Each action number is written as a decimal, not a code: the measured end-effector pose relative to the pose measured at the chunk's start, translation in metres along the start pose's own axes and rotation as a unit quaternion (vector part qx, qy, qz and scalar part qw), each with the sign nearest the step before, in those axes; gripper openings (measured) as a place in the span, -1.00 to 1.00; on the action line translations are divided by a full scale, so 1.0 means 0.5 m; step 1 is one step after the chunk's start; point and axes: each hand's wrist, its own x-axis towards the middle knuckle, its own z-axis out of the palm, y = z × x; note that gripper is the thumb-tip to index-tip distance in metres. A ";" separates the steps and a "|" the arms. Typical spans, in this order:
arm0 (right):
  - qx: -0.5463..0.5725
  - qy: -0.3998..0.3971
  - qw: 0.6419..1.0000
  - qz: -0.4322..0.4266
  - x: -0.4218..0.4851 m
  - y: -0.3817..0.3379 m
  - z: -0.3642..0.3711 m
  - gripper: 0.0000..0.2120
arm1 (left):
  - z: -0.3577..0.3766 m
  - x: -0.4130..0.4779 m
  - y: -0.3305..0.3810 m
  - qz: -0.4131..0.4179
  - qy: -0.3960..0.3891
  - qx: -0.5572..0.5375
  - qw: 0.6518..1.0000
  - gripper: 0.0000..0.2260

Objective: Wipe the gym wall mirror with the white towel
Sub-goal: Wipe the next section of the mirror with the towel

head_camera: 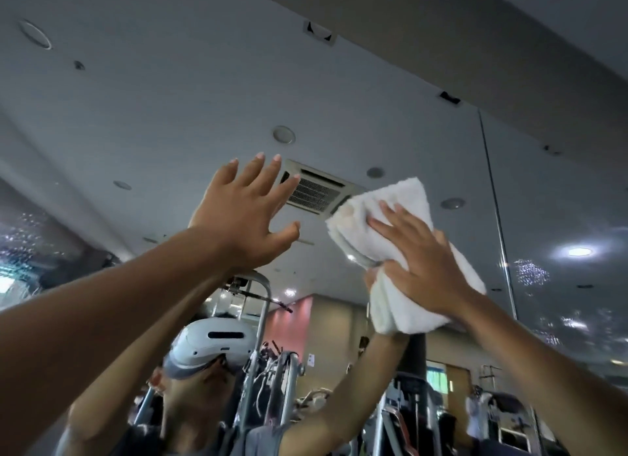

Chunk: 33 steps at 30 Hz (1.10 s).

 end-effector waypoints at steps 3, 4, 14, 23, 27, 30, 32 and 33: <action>-0.010 0.019 0.991 0.131 0.050 0.090 -0.012 -0.34 | -0.021 -0.003 -0.031 0.047 -0.013 0.010 0.999 -0.21; -0.008 0.032 0.981 0.190 0.095 0.102 -0.018 -0.34 | -0.023 -0.006 -0.045 0.063 -0.020 0.010 0.998 -0.21; -0.043 -0.016 0.999 0.010 0.285 -0.176 -0.012 -0.42 | -0.010 -0.035 -0.121 0.123 0.007 -0.003 0.992 -0.40; -0.050 0.058 0.968 0.240 0.279 -0.030 -0.022 -0.44 | -0.001 -0.090 -0.132 -0.016 0.039 -0.028 0.999 -0.30; -0.048 0.064 0.972 0.222 0.325 -0.174 -0.001 -0.44 | -0.001 -0.093 -0.133 -0.015 0.018 -0.031 0.999 -0.30; -0.068 0.028 0.994 0.077 0.245 -0.262 0.024 -0.41 | 0.003 -0.114 -0.139 0.000 0.018 -0.018 1.000 -0.30; -0.058 0.000 0.998 -0.031 0.161 -0.281 0.037 -0.37 | 0.007 -0.142 -0.142 0.013 0.023 -0.012 1.000 -0.32; -0.056 -0.016 0.995 -0.077 0.115 -0.271 0.043 -0.36 | 0.009 -0.159 -0.143 0.018 0.026 -0.011 0.999 -0.32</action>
